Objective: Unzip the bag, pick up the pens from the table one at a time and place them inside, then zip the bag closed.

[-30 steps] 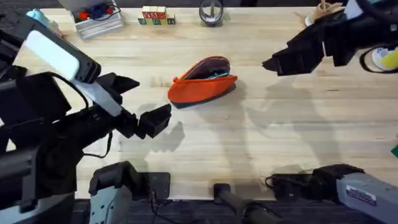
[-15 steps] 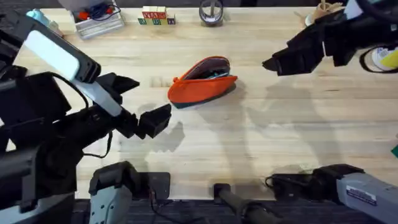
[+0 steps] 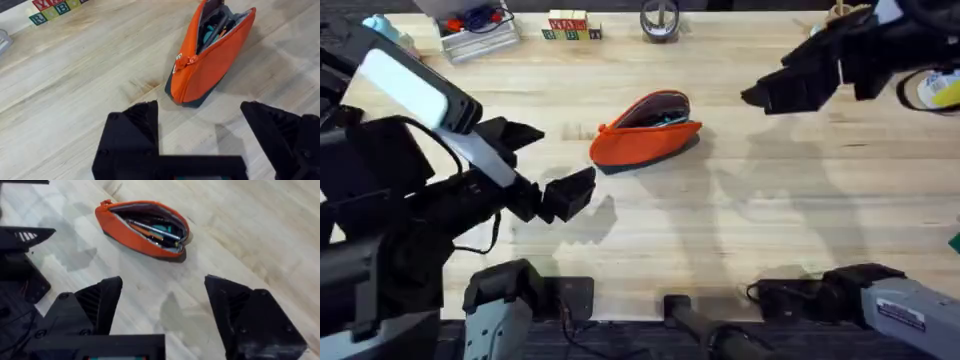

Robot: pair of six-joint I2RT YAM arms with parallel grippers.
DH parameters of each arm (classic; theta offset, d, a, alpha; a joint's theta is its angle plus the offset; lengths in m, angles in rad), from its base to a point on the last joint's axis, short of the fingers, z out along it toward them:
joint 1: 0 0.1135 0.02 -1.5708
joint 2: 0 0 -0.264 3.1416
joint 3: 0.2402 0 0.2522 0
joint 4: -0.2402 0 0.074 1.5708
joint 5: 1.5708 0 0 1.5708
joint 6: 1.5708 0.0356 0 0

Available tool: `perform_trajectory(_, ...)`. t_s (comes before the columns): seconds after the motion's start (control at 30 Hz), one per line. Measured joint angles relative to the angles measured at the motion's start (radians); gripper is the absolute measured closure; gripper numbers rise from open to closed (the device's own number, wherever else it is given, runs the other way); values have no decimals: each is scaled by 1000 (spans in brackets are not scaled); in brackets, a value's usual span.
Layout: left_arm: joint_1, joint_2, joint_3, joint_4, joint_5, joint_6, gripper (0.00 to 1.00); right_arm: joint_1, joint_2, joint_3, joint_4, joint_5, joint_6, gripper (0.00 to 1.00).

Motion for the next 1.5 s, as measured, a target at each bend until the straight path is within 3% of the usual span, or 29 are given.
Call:
perform_trajectory(0.27, 0, 0, 0, 0, 0, 0, 8, 42, 4, 0, 102, 0, 24, 4)
perform_trajectory(0.63, 0, 0, 0, 0, 0, 0, 8, 205, 108, 13, 215, 97, 75, 5)
perform_trajectory(1.27, 0, 0, 0, 0, -6, 0, 7, 373, 478, 447, 133, 153, 114, 5)
perform_trajectory(1.5, 0, 0, 0, 0, -8, 0, 7, 441, 579, 544, 80, 214, 127, 5)
